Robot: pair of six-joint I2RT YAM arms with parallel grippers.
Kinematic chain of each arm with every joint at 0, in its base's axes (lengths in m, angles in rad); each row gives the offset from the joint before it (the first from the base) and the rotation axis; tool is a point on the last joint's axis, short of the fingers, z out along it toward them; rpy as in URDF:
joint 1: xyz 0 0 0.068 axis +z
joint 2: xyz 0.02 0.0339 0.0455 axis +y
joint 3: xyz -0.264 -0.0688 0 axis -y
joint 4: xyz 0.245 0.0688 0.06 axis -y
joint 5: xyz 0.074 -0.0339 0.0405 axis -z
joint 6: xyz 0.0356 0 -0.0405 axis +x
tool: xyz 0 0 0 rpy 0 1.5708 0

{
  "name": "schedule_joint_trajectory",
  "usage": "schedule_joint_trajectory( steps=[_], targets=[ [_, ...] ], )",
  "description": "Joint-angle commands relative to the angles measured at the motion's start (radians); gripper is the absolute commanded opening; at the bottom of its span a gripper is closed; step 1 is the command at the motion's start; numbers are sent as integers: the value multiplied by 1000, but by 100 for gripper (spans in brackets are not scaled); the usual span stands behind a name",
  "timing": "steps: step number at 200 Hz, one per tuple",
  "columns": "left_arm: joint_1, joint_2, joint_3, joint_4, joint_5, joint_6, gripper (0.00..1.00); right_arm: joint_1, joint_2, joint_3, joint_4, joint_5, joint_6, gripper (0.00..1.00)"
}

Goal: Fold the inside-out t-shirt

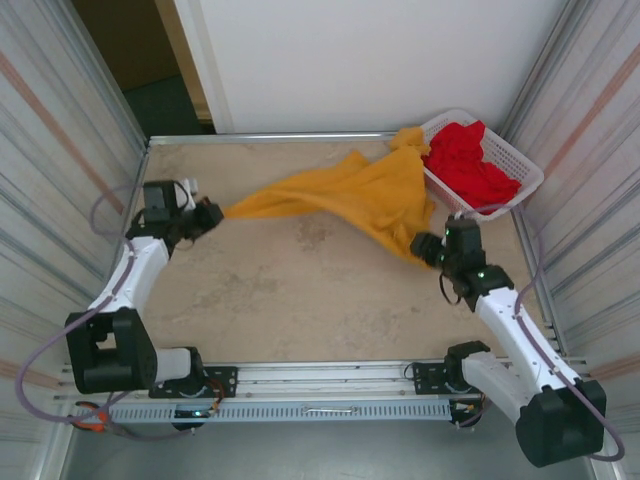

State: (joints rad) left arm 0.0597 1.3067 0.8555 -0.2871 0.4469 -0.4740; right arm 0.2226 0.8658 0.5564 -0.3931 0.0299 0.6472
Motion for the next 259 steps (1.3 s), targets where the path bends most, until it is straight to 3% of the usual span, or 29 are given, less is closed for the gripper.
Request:
schedule_joint_trajectory(
  steps=[1, 53, 126, 173, 210, 222, 250, 259],
  targets=[
    [7, -3, -51, 13, -46, 33, 0, -1, -112, 11, -16, 57, 68, 63],
    [6, 23, -14, -47, -75, 21, 0, -10, 115, 153, -60, 10, -12, 63],
    [7, 20, -20, -48, -74, 13, 0, 33, 719, 454, -62, 33, -188, 60],
    [6, 23, -15, -48, -63, 17, 0, 43, 896, 573, -59, 63, -199, 60],
    [7, 30, -21, -35, -52, 15, 0, 44, 958, 603, -66, 50, -198, 52],
    [6, 31, -23, -33, -51, 12, 0, 45, 961, 596, -62, 45, -198, 45],
    [6, 37, -20, -29, -48, 10, 0, 44, 948, 588, -68, 36, -202, 0],
    [7, 39, -18, -29, -46, 10, 0, 44, 927, 587, -78, 40, -201, 0]
  ],
)
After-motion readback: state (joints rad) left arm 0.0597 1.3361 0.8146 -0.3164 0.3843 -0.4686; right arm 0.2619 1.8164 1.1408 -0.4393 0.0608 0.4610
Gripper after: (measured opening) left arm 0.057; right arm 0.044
